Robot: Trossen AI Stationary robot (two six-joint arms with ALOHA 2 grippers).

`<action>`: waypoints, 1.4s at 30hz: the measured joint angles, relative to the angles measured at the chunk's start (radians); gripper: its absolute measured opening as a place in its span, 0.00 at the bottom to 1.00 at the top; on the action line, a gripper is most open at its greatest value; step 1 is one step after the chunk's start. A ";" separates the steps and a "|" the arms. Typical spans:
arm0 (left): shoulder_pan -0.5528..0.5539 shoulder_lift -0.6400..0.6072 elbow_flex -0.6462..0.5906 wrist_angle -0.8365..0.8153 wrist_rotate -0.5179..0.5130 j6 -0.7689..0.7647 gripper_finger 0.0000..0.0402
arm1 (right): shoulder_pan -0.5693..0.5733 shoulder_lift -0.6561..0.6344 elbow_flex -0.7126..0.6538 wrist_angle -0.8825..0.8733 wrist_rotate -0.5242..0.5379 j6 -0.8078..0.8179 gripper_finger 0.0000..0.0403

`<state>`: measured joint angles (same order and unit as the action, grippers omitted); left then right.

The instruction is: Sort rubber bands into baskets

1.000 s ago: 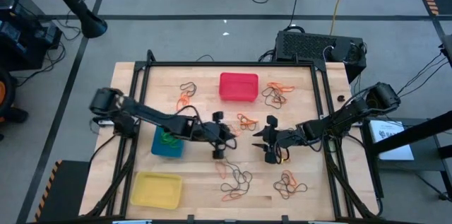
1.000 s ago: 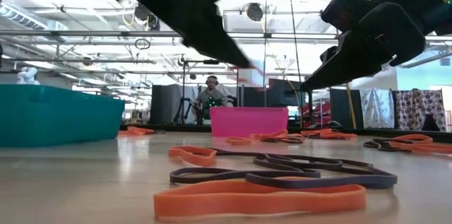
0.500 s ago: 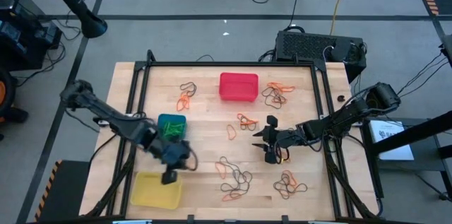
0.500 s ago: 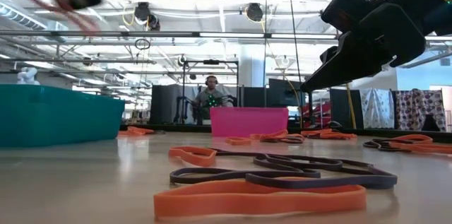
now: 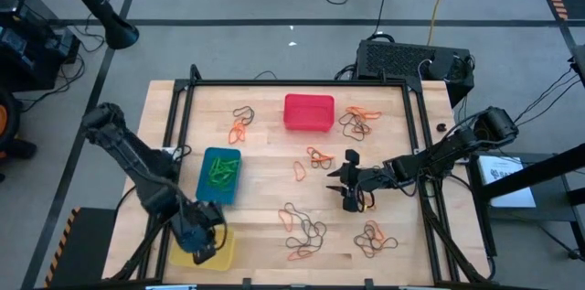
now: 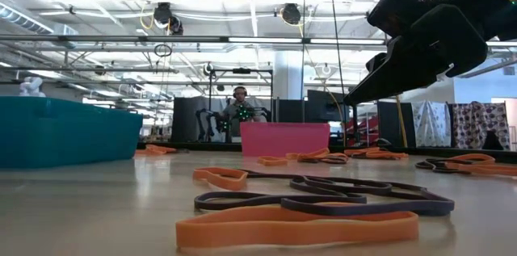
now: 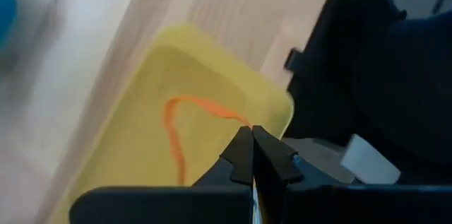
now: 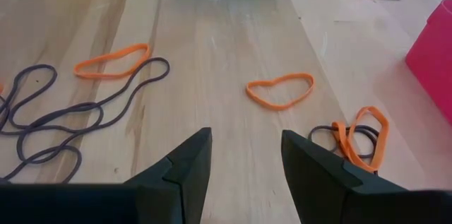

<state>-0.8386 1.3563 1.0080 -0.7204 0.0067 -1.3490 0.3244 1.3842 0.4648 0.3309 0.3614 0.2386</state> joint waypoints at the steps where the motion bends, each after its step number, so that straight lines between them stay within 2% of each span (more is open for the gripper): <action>1: -0.014 0.012 0.000 0.000 -0.007 -0.028 0.00 | 0.000 0.000 0.000 0.000 0.000 0.000 0.41; 5: -0.049 0.061 0.000 0.000 -0.047 -0.102 0.00 | 0.000 0.000 0.000 0.000 0.000 -0.010 0.41; 11: -0.061 0.124 0.000 0.000 -0.015 -0.131 0.01 | 0.000 0.000 0.000 0.000 0.000 -0.018 0.41; 22: -0.060 0.129 0.000 0.005 -0.052 -0.153 0.20 | 0.001 0.000 0.000 -0.001 -0.002 -0.015 0.41; 28: -0.058 0.129 0.000 0.042 0.019 -0.163 0.22 | 0.001 0.000 0.000 -0.015 -0.063 -0.015 0.41; 31: -0.050 0.127 0.021 0.068 0.018 -0.120 0.23 | 0.001 0.000 0.000 -0.027 -0.080 -0.015 0.41; 34: -0.024 0.126 0.053 0.071 -0.063 0.008 0.23 | 0.001 0.000 0.000 -0.031 -0.079 -0.020 0.41; 37: 0.028 0.126 0.071 0.066 -0.213 0.222 0.23 | 0.001 0.000 0.000 -0.031 -0.079 -0.040 0.41; 40: 0.119 0.126 0.076 0.040 -0.402 0.415 0.23 | 0.001 0.000 0.000 -0.031 -0.079 -0.044 0.41; 42: 0.215 0.126 0.076 0.016 -0.489 0.508 0.23 | 0.001 0.000 0.000 -0.036 -0.079 -0.044 0.41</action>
<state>-0.6237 1.4822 1.0836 -0.7041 -0.4818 -0.8406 0.3252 1.3838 0.4647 0.2947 0.2821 0.1942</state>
